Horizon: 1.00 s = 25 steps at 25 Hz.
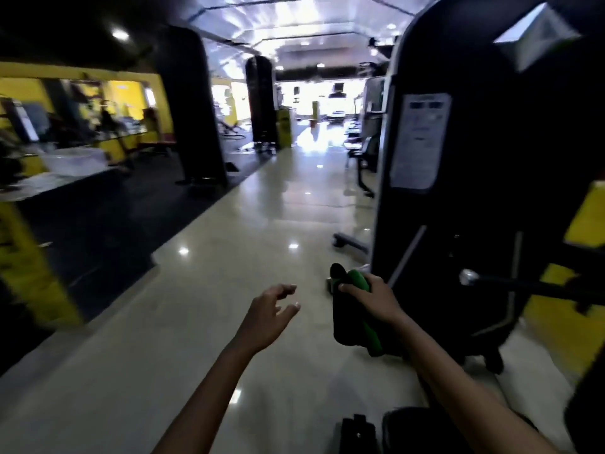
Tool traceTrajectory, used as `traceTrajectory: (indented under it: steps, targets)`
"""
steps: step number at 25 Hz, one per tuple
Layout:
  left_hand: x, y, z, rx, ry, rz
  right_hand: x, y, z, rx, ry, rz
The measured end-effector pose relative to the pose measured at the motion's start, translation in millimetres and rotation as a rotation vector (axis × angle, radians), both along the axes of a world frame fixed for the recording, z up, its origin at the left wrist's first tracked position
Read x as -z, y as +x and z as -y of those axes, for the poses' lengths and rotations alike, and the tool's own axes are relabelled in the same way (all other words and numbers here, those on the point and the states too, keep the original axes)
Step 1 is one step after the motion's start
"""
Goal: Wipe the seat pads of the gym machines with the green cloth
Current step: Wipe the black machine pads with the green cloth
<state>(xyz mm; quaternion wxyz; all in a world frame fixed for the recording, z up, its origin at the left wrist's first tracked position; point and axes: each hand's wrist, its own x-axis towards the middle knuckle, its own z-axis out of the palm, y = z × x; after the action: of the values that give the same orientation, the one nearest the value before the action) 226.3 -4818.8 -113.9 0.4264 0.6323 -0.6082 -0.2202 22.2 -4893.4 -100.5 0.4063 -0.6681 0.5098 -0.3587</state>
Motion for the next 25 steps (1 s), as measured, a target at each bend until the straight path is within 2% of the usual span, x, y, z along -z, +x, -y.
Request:
traceTrajectory:
  steps: [7,12,15,19,25]
  targets:
    - [13.4,-75.9,105.1,0.333,0.009,0.012,8.0,-90.7,18.5,0.344,0.038,0.0]
    - [24.3,-120.5,169.3,0.685,0.005,0.062,25.8,-133.4,21.1,0.621,0.142,0.092]
    - [22.7,-139.8,205.1,0.918,0.014,0.076,35.8,-133.5,17.2,0.824,0.155,0.112]
    - [10.4,-167.2,241.3,1.108,-0.045,0.106,39.9,-122.6,1.4,1.07,0.084,-0.015]
    - [12.4,-232.5,236.6,1.423,0.041,0.095,32.6,-124.7,-58.8,1.375,0.041,0.013]
